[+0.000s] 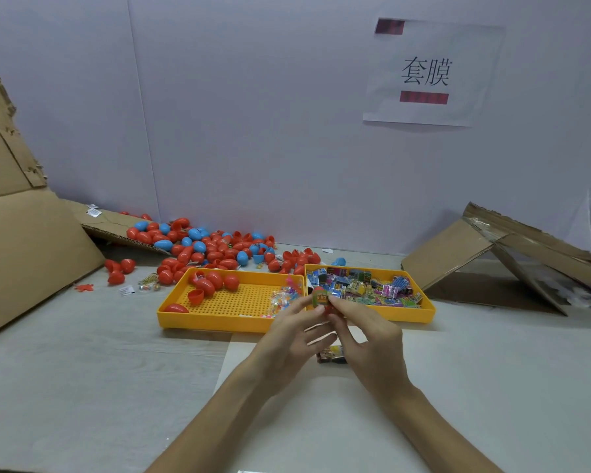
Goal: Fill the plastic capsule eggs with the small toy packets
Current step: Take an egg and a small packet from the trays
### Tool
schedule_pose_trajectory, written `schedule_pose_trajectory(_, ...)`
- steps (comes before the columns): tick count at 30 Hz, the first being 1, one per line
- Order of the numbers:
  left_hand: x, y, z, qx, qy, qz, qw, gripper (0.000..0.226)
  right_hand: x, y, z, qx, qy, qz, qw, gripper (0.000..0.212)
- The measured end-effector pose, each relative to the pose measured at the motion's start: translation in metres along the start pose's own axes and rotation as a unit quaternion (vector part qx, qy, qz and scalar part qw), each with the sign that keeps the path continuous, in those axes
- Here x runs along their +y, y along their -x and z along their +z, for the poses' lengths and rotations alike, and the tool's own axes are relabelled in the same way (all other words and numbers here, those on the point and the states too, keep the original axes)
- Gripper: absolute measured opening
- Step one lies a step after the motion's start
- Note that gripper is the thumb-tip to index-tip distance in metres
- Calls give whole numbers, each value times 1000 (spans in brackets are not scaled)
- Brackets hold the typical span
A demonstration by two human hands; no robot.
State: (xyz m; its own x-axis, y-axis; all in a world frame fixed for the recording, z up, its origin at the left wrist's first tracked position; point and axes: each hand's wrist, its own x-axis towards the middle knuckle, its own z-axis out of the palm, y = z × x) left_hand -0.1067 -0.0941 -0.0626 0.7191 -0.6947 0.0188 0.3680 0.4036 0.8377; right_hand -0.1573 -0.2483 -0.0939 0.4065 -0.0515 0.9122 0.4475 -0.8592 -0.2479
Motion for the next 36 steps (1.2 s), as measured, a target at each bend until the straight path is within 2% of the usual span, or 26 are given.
schedule_pose_trajectory(3,2,-1,-1,6,25,19,999,42,0,1,0,-1,0,-13,1000,21)
schedule_pose_trajectory(7,0,-2,-4,17,4,38,999,41,-1,-1,-1,-11,-32,-4,999,21)
schedule_pose_trajectory(11,-2,-3,-3,50,-62,67,995,48,-3,-4,-4,-16,-79,54,995,29)
schedule_pose_trajectory(14,-5,-5,-2,93,-135,90,982,41,-2,-6,-5,-28,-100,111,988,32)
schedule_pose_trajectory(16,-5,-6,-2,102,-158,100,977,38,0,-6,-5,-43,-108,121,986,37)
schedule_pose_trajectory(19,-5,-5,-2,104,-164,105,975,37,1,-5,-5,-54,-83,93,991,37)
schedule_pose_trajectory(22,-3,-4,-2,76,-96,108,987,29,3,-6,-6,-46,-63,75,994,34)
schedule_pose_trajectory(24,-2,-3,-2,65,-62,106,990,33,4,-6,-6,-45,-51,64,996,34)
schedule_pose_trajectory(29,-4,-4,0,116,-157,112,974,44,5,-4,-3,-48,-35,41,997,38)
schedule_pose_trajectory(33,-4,-6,-4,155,-139,124,970,42,3,-4,-2,-42,-50,23,998,41)
schedule_pose_trajectory(36,-4,-5,-5,150,-145,137,968,35,1,-5,-3,-33,-66,19,997,32)
